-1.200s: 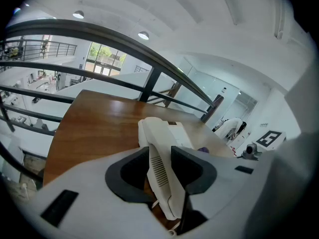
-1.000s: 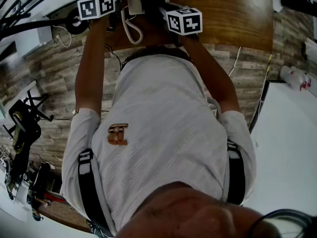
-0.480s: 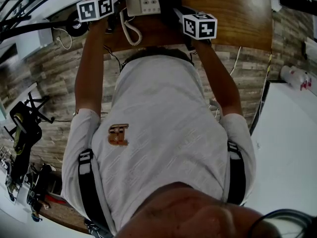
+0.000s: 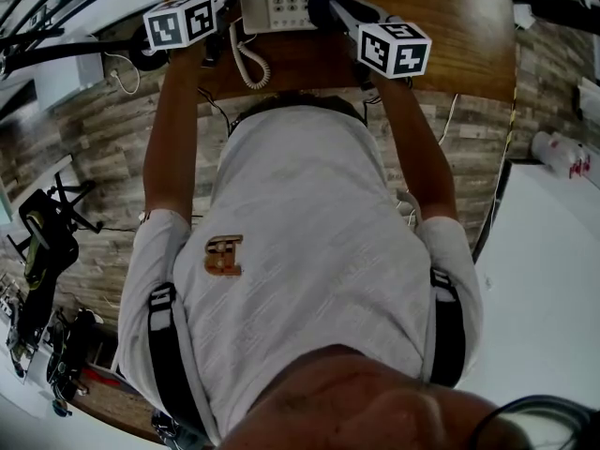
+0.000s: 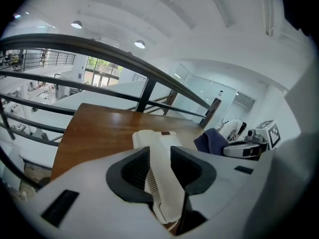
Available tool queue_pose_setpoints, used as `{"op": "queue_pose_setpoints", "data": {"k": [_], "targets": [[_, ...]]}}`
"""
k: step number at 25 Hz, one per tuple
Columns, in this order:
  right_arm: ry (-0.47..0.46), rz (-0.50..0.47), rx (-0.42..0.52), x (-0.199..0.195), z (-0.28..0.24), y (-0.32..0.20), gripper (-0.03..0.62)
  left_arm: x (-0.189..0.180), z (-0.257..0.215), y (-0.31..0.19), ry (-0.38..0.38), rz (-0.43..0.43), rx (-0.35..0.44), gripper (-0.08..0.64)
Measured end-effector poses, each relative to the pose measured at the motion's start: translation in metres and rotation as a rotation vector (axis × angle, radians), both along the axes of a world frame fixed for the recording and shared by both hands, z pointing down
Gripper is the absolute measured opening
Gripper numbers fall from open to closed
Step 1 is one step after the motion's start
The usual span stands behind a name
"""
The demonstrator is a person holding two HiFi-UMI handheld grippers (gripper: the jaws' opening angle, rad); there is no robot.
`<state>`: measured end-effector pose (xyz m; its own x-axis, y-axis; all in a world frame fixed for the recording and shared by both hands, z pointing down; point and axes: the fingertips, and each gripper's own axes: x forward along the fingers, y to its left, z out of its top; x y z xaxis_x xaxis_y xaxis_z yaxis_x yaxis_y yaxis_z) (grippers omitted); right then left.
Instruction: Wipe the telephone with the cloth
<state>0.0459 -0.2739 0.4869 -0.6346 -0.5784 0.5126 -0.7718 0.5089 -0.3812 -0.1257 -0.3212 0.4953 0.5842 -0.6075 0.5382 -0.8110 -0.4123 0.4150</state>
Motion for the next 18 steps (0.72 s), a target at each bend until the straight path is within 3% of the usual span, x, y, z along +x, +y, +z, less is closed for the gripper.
{"op": "queue_pose_setpoints", "data": {"k": [11,18], "targets": [[-0.158,-0.061,0.266,-0.025,-0.103,-0.021,0.060,0.027,-0.109,0.007,0.099,-0.014,0.321,0.092],[-0.198,-0.107,0.451,-0.041,-0.161,-0.014,0.060,0.043,-0.171,0.020,0.089,0.015,0.559,0.052]]}}
